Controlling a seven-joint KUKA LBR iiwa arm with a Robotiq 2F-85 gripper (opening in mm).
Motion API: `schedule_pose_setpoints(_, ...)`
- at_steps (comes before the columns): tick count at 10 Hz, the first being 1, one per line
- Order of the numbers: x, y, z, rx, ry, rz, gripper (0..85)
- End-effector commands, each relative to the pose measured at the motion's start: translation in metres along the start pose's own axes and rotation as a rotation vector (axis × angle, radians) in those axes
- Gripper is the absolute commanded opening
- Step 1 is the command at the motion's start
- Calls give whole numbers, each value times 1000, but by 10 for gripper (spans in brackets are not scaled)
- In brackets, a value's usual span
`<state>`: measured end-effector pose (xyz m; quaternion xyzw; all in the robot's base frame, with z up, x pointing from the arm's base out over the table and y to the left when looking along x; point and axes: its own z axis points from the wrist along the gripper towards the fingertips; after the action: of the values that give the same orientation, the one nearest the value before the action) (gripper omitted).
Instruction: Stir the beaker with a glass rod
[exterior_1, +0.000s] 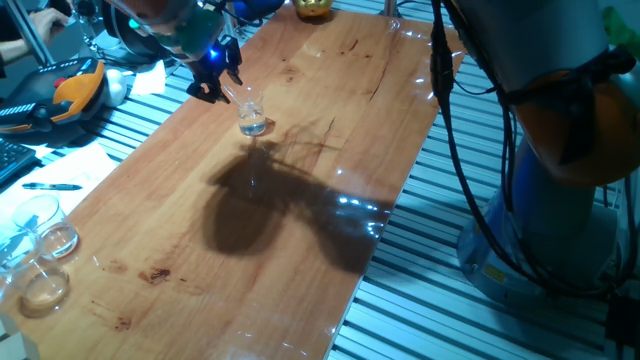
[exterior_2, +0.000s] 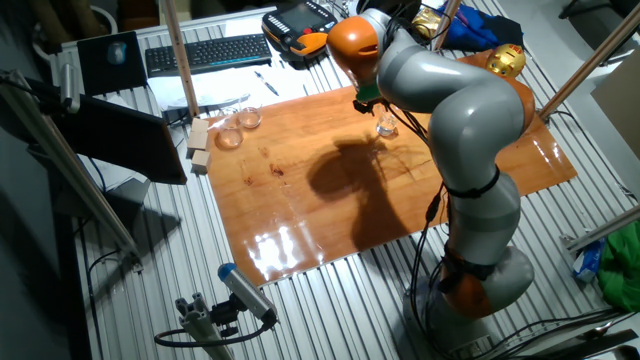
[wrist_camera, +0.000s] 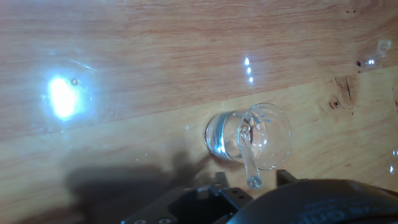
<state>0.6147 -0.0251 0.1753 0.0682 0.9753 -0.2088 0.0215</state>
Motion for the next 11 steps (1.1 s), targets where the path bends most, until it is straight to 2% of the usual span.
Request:
schedule_pose_setpoints(1,0,0,0,1,0,-1,340)
schedule_pose_setpoints(3,0,0,0,8,-4,4,340)
schedule_pose_setpoints(5,0,0,0,34,-8,8,340)
schedule_pose_setpoints(7,0,-1,1,46,-10,9,340)
schedule_pose_setpoints(11,0,-1,3,52,-11,15,340)
